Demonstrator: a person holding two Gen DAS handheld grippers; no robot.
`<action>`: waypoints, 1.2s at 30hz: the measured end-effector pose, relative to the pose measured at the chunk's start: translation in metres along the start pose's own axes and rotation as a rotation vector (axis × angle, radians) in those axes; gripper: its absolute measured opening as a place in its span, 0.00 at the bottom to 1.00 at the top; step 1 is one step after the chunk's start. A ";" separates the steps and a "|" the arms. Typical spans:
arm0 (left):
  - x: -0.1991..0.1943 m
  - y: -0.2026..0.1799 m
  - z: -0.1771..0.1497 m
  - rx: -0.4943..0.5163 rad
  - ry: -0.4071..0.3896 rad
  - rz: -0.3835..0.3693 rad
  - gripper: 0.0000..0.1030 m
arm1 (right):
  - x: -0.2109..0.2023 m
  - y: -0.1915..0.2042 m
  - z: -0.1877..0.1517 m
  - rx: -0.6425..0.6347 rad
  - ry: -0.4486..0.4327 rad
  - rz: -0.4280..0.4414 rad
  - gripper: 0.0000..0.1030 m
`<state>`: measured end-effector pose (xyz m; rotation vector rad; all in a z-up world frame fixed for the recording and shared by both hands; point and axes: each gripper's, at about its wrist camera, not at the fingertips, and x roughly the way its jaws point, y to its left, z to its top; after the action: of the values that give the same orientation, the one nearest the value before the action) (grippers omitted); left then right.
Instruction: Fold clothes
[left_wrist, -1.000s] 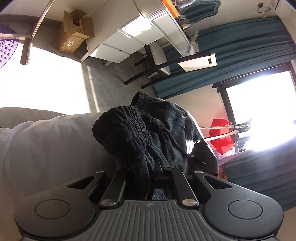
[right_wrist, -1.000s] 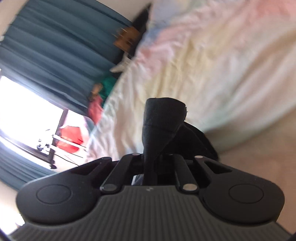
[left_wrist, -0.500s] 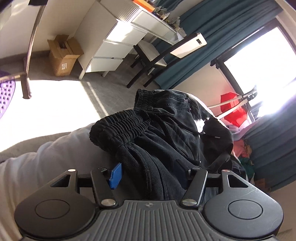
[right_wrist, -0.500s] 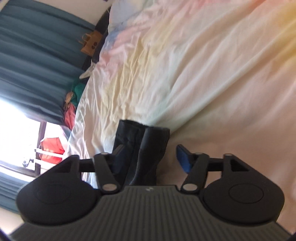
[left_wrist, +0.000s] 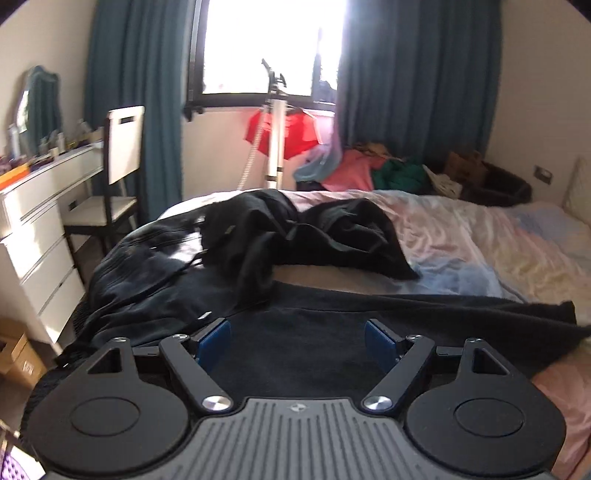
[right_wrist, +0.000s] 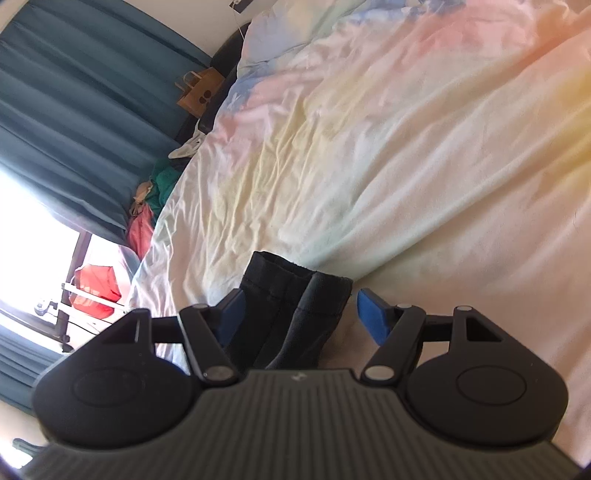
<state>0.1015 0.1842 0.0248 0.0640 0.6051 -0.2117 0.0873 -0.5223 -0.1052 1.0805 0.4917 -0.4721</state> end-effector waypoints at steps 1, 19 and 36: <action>0.019 -0.022 0.008 0.065 0.009 -0.041 0.79 | 0.002 -0.001 0.001 -0.005 0.007 0.004 0.68; 0.241 -0.219 -0.006 0.654 0.163 -0.365 0.63 | 0.116 0.030 0.090 -0.450 0.537 0.334 0.67; 0.232 -0.197 -0.013 0.669 0.159 -0.380 0.52 | 0.132 0.025 0.047 -0.648 0.722 0.380 0.61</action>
<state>0.2375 -0.0479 -0.1178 0.6192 0.6803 -0.7784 0.2143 -0.5715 -0.1477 0.6543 0.9663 0.4257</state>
